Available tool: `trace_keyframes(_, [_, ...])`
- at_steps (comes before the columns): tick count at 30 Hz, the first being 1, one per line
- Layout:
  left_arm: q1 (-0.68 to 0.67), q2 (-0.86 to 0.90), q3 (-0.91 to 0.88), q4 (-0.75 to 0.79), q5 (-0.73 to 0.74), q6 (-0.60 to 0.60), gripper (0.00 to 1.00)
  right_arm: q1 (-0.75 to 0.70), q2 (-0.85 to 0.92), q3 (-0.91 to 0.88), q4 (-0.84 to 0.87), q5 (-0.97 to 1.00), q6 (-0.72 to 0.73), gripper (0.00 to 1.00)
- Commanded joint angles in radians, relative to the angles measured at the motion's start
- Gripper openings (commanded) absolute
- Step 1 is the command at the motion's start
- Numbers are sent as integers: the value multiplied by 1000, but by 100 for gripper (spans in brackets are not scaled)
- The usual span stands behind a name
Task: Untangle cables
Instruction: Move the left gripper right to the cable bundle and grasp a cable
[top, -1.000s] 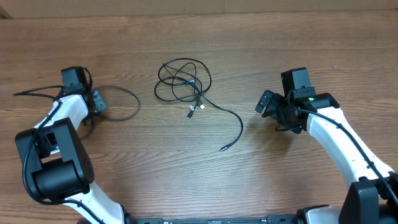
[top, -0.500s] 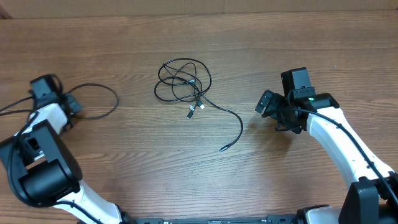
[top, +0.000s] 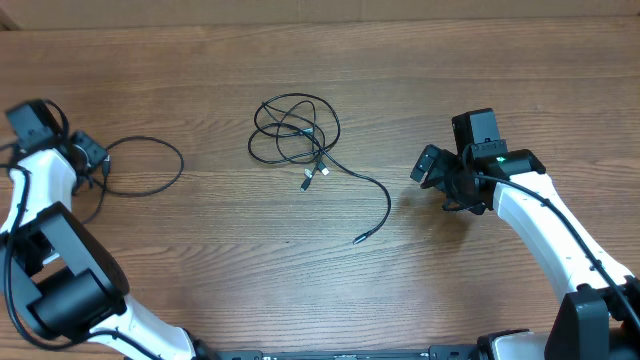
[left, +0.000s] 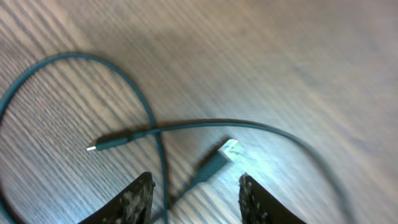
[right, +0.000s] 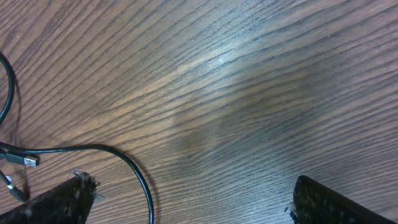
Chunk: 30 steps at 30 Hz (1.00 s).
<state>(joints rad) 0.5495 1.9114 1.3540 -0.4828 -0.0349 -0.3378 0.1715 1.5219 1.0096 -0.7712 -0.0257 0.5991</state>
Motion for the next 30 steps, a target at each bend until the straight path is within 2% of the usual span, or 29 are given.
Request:
trace_keyframes(1, [-10, -86, 84, -69, 141, -25, 45, -3, 6, 4, 3, 6, 3, 100])
trace_keyframes(5, [-27, -113, 89, -165, 380, -70, 45, -3, 6, 4, 3, 6, 3, 100])
trace_keyframes(10, [-98, -113, 89, -305, 533, -55, 47, -3, 6, 4, 2, 6, 3, 100])
trace_keyframes(18, [-319, -113, 89, -438, 525, -32, 48, -3, 6, 4, 2, 6, 3, 100])
trace_keyframes(24, [-505, -113, 89, -442, 438, -39, 50, -3, 6, 4, 3, 6, 3, 100])
trace_keyframes(30, [-637, -113, 88, -418, 328, -105, 50, -3, 6, 4, 2, 6, 3, 100])
